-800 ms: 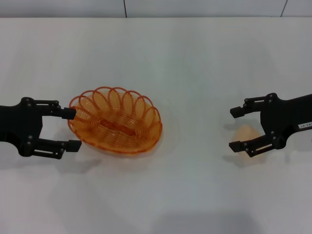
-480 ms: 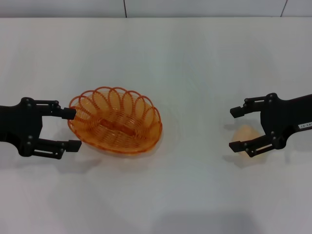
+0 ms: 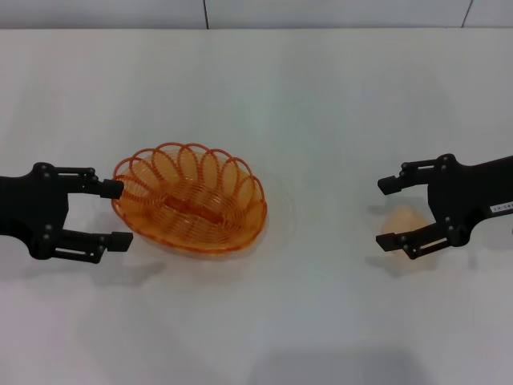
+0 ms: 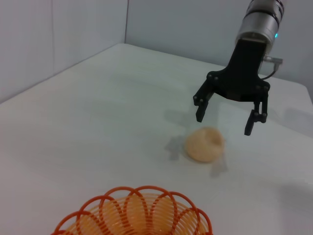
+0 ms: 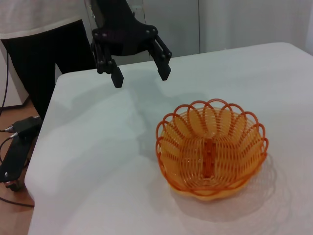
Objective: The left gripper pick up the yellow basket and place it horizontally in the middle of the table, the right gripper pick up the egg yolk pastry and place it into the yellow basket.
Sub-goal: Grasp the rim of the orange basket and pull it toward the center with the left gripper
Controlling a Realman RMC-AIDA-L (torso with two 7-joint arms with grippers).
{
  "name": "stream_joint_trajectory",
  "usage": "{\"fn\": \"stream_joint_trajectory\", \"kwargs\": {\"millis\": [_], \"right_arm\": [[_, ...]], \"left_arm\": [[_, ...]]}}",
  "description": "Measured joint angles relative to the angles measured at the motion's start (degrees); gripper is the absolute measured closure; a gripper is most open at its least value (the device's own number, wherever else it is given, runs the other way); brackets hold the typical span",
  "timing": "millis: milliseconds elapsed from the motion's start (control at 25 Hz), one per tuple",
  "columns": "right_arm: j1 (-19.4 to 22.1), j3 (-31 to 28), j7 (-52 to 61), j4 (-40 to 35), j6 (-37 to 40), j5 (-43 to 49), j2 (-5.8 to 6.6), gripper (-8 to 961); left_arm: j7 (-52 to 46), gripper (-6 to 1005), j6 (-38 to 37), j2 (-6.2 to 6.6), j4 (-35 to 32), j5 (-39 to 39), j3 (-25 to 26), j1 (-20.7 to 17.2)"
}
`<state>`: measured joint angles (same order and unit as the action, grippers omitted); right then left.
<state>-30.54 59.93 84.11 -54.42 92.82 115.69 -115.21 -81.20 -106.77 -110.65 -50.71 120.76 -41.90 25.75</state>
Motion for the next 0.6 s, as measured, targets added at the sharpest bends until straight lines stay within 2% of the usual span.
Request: {"fn": "stream_joint_trajectory", "kwargs": {"millis": [120, 400, 520, 600], "right_arm": [[0.6, -0.2, -0.6, -0.3, 0.0, -0.3, -0.01, 98], [1.3, -0.4, -2.2, -1.0, 0.2, -1.1, -0.01, 98], [1.3, -0.3, -2.8, -1.1, 0.2, -1.1, -0.01, 98], [1.4, -0.3, -3.3, -1.1, 0.3, -1.1, -0.01, 98]], "left_arm": [[-3.7, 213, 0.0, -0.23, -1.2, 0.0, 0.0, 0.3], [-23.9, 217, -0.5, -1.79, -13.6, 2.0, 0.0, -0.1], [-34.3, 219, -0.3, -1.85, -17.2, 4.3, 0.0, 1.1], [-41.4, 220, 0.3, -1.36, -18.0, 6.6, 0.1, 2.5]]}}
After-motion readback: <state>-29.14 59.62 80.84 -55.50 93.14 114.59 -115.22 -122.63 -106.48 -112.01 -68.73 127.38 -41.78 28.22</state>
